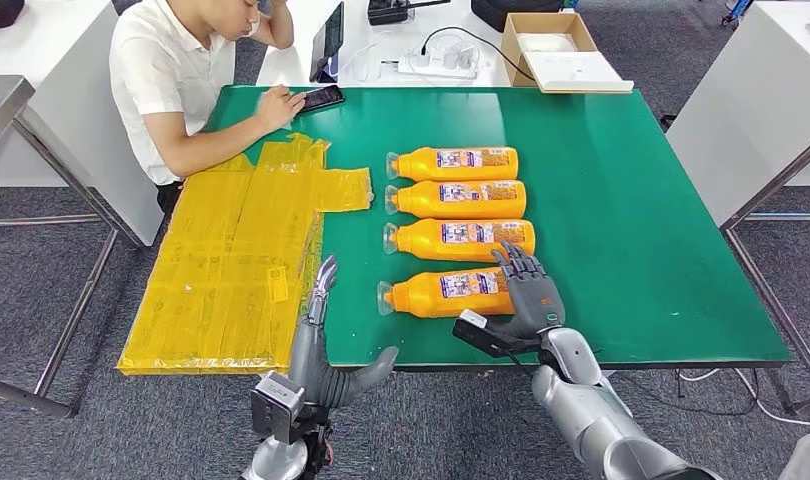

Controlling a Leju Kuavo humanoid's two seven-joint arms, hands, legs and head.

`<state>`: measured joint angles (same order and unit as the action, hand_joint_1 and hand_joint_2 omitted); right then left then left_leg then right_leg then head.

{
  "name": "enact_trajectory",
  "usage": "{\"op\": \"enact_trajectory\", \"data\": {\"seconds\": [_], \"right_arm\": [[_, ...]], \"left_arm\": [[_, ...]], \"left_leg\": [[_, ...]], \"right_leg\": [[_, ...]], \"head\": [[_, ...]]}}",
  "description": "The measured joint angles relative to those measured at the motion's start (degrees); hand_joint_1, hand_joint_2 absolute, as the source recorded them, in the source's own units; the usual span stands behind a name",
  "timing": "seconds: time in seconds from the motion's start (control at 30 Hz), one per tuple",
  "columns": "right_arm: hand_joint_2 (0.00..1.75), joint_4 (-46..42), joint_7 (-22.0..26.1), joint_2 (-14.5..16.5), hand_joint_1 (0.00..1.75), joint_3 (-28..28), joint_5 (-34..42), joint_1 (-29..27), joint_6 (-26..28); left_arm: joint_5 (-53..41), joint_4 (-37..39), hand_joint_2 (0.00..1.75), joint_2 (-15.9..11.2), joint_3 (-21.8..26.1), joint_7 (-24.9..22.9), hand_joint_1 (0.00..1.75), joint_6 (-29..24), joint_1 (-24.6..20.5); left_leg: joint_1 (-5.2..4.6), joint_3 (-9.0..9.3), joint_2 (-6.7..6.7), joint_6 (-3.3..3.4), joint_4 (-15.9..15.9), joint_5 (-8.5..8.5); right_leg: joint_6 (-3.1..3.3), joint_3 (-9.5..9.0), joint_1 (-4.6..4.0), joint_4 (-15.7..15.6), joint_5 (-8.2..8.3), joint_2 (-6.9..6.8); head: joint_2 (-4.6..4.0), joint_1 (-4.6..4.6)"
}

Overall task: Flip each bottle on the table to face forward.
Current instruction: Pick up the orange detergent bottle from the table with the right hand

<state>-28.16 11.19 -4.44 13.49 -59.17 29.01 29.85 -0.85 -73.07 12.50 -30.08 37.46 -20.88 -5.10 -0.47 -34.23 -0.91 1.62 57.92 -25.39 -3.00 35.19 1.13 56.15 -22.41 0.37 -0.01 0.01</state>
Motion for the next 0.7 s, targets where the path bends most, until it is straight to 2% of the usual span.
{"op": "enact_trajectory", "data": {"seconds": [0.1, 0.13, 0.23, 0.27, 0.37, 0.5, 0.7], "right_arm": [[1.75, 0.6, -1.0, 0.1, 0.01, 0.2, -0.3, 0.5, -1.9], [1.75, 0.8, -1.3, 0.1, 0.36, 0.3, -0.3, 0.7, -2.8], [1.75, 1.4, -1.7, 0.1, 1.65, 0.8, -0.5, 1.5, -6.8], [1.75, 1.6, -1.8, 0.0, 1.74, 1.0, -0.6, 1.8, -8.3], [1.75, 1.8, -1.8, -0.2, 1.69, 1.9, -0.9, 2.5, -11.5], [1.75, 1.8, -1.3, -0.4, 1.59, 2.9, -0.6, 2.8, -12.3], [1.75, 1.7, -0.6, -0.2, 1.63, 3.6, 0.9, 2.5, -12.5]], "left_arm": [[0.0, 0.0, 1.75, 0.0, 0.0, -0.1, 0.00, 0.1, 0.0], [0.0, 0.1, 1.75, 0.0, 0.0, -0.1, 0.00, 0.2, 0.0], [0.0, 0.2, 1.75, 0.0, 0.0, -0.2, 0.00, 0.4, 0.0], [0.1, 0.2, 1.75, 0.0, 0.0, -0.2, 0.00, 0.5, 0.0], [0.1, 0.2, 1.75, 0.0, 0.0, -0.2, 0.00, 0.7, 0.0], [0.0, 0.2, 1.75, -0.1, 0.1, -0.2, 0.00, 0.9, 0.1], [0.0, 0.2, 1.75, -0.1, 0.1, -0.2, 0.00, 1.2, 0.1]], "left_leg": [[0.00, 0.04, 0.00, 0.00, 0.0, 0.00], [0.00, 0.07, 0.01, 0.00, 0.0, 0.00], [0.00, 0.20, 0.03, 0.00, 0.0, -0.01], [0.00, 0.26, 0.05, -0.01, 0.0, -0.02], [0.00, 0.46, 0.08, -0.02, 0.0, -0.04], [0.00, 0.62, 0.04, -0.01, 0.0, -0.04], [0.01, 0.72, 0.06, -0.01, 0.0, -0.04]], "right_leg": [[0.00, -0.03, 0.00, 0.0, 0.00, 0.00], [0.00, -0.05, 0.00, 0.0, 0.00, 0.00], [0.00, -0.15, -0.01, 0.0, 0.00, 0.01], [0.01, -0.20, -0.01, 0.0, -0.01, 0.02], [0.01, -0.38, -0.01, 0.0, -0.01, 0.02], [0.02, -0.56, -0.01, 0.0, -0.02, 0.01], [0.02, -0.64, -0.03, 0.0, -0.02, 0.01]], "head": [[0.01, -0.01], [0.01, -0.01], [0.01, -0.01], [0.01, -0.01], [0.01, 0.01], [0.00, 0.00], [0.00, 0.00]]}}
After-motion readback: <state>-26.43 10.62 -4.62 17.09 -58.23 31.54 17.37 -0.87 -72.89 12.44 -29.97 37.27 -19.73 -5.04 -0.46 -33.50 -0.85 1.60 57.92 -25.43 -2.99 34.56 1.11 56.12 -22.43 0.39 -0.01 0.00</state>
